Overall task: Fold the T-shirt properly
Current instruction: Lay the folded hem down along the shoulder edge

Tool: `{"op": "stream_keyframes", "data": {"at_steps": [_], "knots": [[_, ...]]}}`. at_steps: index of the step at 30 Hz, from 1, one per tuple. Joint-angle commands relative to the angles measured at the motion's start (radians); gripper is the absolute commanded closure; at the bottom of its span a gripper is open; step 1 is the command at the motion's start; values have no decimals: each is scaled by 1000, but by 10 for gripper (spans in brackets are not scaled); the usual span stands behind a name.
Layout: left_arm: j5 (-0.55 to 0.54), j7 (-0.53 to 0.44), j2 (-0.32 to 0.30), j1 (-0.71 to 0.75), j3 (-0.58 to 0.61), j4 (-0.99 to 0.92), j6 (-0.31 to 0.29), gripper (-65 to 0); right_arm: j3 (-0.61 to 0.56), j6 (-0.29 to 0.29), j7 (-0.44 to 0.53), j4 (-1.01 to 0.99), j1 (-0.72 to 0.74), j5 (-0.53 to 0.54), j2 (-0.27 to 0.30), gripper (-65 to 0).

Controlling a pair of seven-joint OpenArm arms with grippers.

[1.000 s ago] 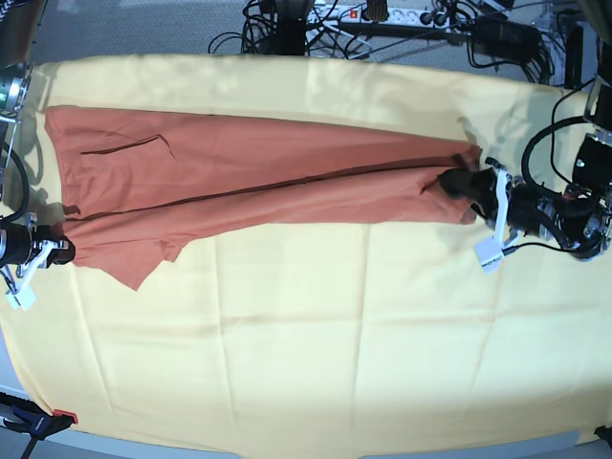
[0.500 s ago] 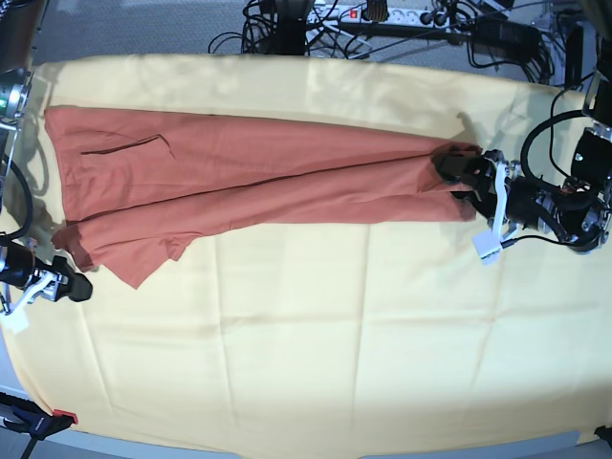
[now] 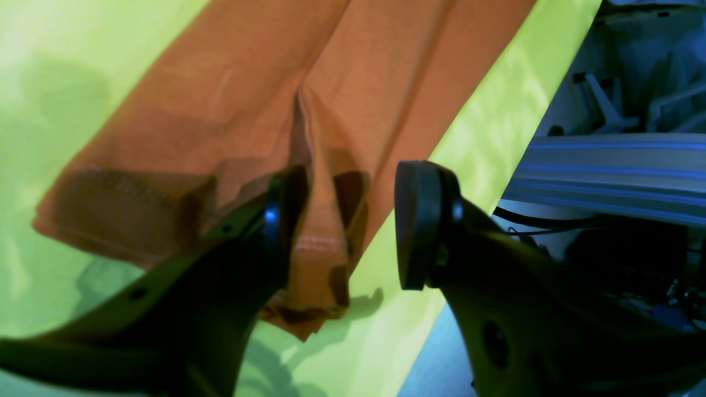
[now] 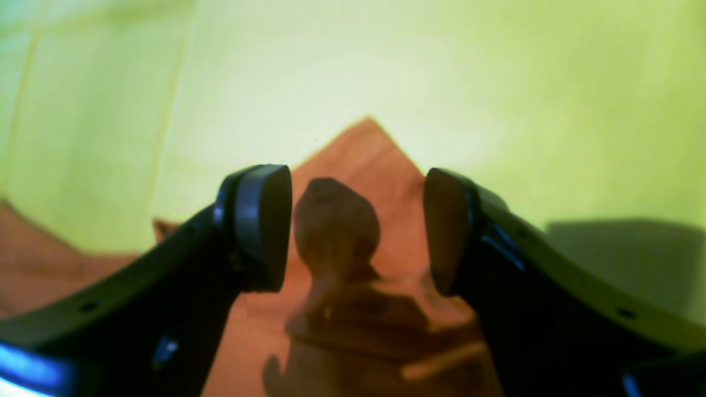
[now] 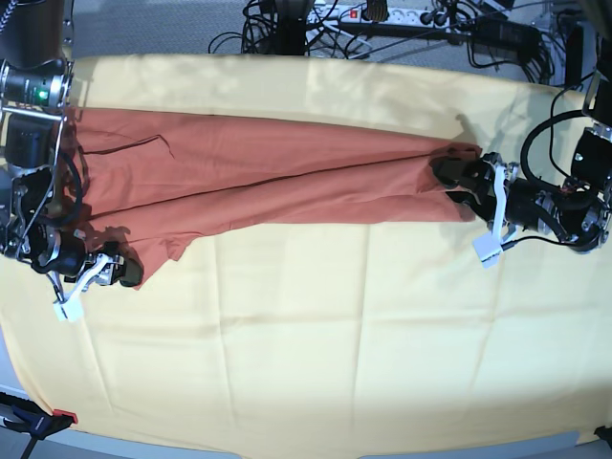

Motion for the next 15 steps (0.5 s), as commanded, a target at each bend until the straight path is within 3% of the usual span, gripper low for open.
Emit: {"op": "stream_keyframes", "data": {"at_steps": [1, 5, 6, 10, 15], "knots": [[-17, -6, -19, -20, -11, 11, -8, -281, 2, -2, -22, 8, 13, -19, 4, -354], [-17, -7, -17, -20, -11, 11, -8, -281, 2, -2, -22, 8, 13, -14, 5, -37], [-17, -7, -17, -20, -11, 11, -8, -281, 2, -2, -23, 8, 18, -14, 8, 0], [-17, -7, -18, -20, -11, 11, -8, -281, 2, -2, -58, 46, 32, 60, 29, 0], [-17, -12, -17, -20, -11, 11, -8, -281, 2, -2, -268, 156, 32, 279, 56, 0]]}}
